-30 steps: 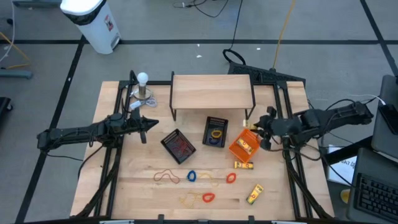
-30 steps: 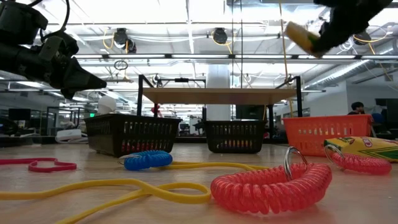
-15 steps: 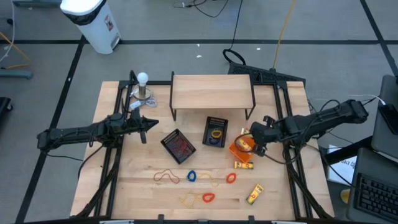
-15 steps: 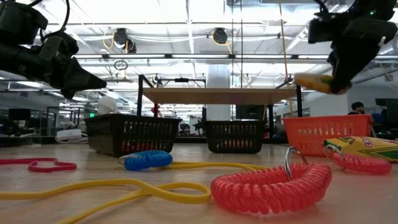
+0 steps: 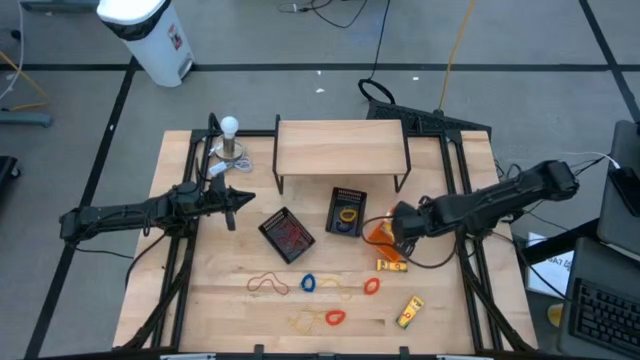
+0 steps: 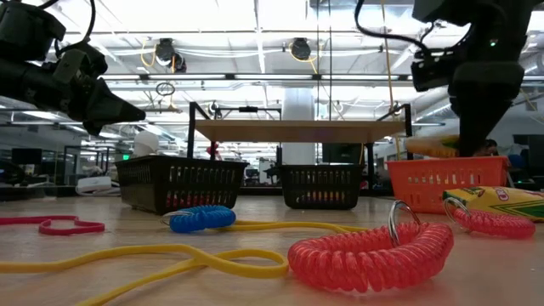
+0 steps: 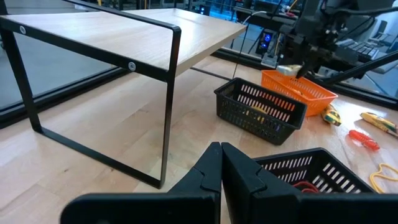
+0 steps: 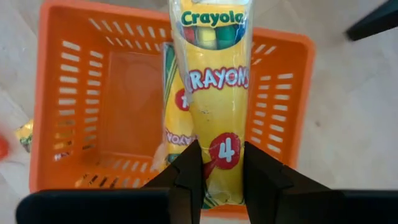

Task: Pick & Place Office Desk Supplies
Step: Put the crayon box into the orange bin

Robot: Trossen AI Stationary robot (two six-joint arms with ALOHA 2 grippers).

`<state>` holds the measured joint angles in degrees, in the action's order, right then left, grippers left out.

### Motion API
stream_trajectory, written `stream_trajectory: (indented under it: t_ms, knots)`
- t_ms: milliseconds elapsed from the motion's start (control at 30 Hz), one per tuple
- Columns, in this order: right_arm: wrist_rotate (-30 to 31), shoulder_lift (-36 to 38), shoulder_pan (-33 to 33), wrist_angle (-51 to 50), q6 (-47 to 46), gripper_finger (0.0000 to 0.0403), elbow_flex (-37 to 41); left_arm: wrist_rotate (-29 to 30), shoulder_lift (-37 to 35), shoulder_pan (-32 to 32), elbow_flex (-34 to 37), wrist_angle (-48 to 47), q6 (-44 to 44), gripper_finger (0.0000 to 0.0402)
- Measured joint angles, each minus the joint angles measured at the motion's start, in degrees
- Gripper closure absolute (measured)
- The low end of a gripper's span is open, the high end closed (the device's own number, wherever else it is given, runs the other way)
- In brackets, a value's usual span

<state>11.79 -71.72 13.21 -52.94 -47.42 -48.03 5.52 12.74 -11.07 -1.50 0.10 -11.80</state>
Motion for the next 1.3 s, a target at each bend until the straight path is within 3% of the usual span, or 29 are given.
stream_trajectory:
  t_ms: [733,967,1300]
  knots:
    - [-3.10,-6.28,0.00,0.26,-1.33,0.0325,0.02,0.00,0.00,0.02,0.00,-0.11,0.05,0.0398]
    - [-3.41,-6.28,0.00,0.15,0.68,0.0292,0.02,0.00,0.01,0.00,0.00,-0.13,0.05,0.0398]
    - [-4.48,-4.82,-0.03,-2.17,1.21,0.0208,0.02,-0.01,0.01,0.00,0.00,-0.13,0.05,0.0398]
